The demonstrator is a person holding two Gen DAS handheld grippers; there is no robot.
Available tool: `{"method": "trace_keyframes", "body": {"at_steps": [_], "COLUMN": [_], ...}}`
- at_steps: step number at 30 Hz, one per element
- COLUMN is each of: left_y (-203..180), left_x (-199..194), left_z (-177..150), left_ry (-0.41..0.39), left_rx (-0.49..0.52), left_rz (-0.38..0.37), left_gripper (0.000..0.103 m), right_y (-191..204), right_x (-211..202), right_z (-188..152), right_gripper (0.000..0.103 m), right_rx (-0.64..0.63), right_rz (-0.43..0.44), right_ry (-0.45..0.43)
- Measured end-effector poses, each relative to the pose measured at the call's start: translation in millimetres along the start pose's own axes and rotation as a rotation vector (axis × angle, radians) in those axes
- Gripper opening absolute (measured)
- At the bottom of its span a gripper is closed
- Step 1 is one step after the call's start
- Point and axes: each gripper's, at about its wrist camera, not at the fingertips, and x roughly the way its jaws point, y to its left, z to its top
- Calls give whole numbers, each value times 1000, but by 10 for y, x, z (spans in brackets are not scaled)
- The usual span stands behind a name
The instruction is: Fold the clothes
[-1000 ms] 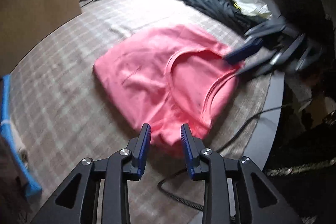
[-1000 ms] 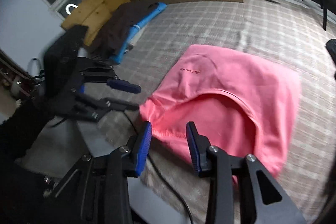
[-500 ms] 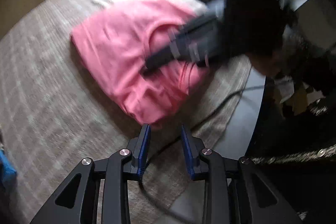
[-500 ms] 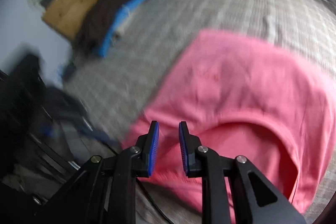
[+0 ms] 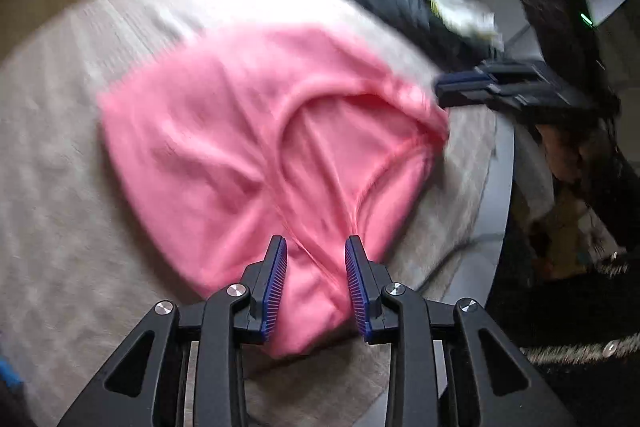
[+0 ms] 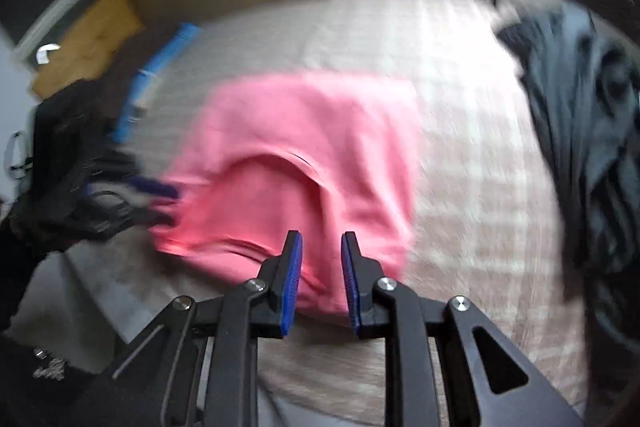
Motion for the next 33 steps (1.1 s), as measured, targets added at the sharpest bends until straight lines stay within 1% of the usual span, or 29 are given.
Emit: {"method": "trace_keyframes", "body": {"at_steps": [2, 3, 5, 6, 7, 9, 11, 12, 13, 14, 16, 17, 19, 22, 24, 27, 28, 30, 31, 33], "left_y": [-14, -21, -35, -42, -49, 25, 152, 239, 347, 456, 674, 783, 957, 1185, 1273, 1323, 1323, 1322, 1312, 1297], "left_x": [-106, -159, -265, -318, -371, -618, -835, -935, -965, -940, -892, -800, -506, -72, 70, 167, 185, 221, 248, 284], "left_z": [-63, -94, -156, -188, -219, -190, -35, 86, 206, 303, 497, 585, 724, 771, 763, 753, 753, 760, 774, 787], "left_ry": [19, 29, 49, 58, 68, 53, 27, 5, -18, -37, -75, -86, -87, -46, -36, -40, -43, -49, -53, -58], "left_rx": [-4, -6, -11, -13, -15, -34, -40, -48, -74, -111, -183, -214, -267, -373, -416, -448, -453, -463, -466, -465], "left_rz": [8, 12, 21, 25, 29, 64, 129, 180, 204, 199, 187, 183, 170, 114, 101, 82, 74, 61, 48, 49], "left_gripper": [29, 29, 29, 29, 29, 31, 32, 34, 35, 38, 39, 39, 39, 37, 36, 36, 36, 32, 32, 31], "right_y": [-23, 14, 49, 31, 2, -82, -183, -222, -259, -286, -337, -382, -511, -710, -912, -1083, -1112, -1133, -1126, -1111], "right_x": [185, 156, -55, -264, -474, -949, -1328, -1461, -1573, -1622, -1477, -1397, -1031, -317, 56, 291, 346, 437, 467, 544], "right_z": [-167, -257, -350, -362, -342, -206, -34, 123, 292, 429, 747, 867, 1072, 1304, 1397, 1478, 1500, 1536, 1542, 1555], "right_gripper": [21, 21, 21, 21, 21, 21, 21, 21, 22, 25, 33, 33, 33, 33, 33, 33, 33, 33, 33, 33], "right_rx": [12, -10, -26, -19, -16, -22, -33, -44, -56, -59, -51, -49, -22, 44, 141, 211, 220, 226, 224, 220], "right_rz": [40, 58, 107, 122, 120, 86, 60, 45, 32, 19, -8, -8, -3, -7, 61, 153, 168, 177, 182, 194], "right_ry": [99, 113, 135, 119, 88, 11, -52, -88, -124, -153, -199, -206, -169, -84, -40, -4, 7, 29, 41, 71]}}
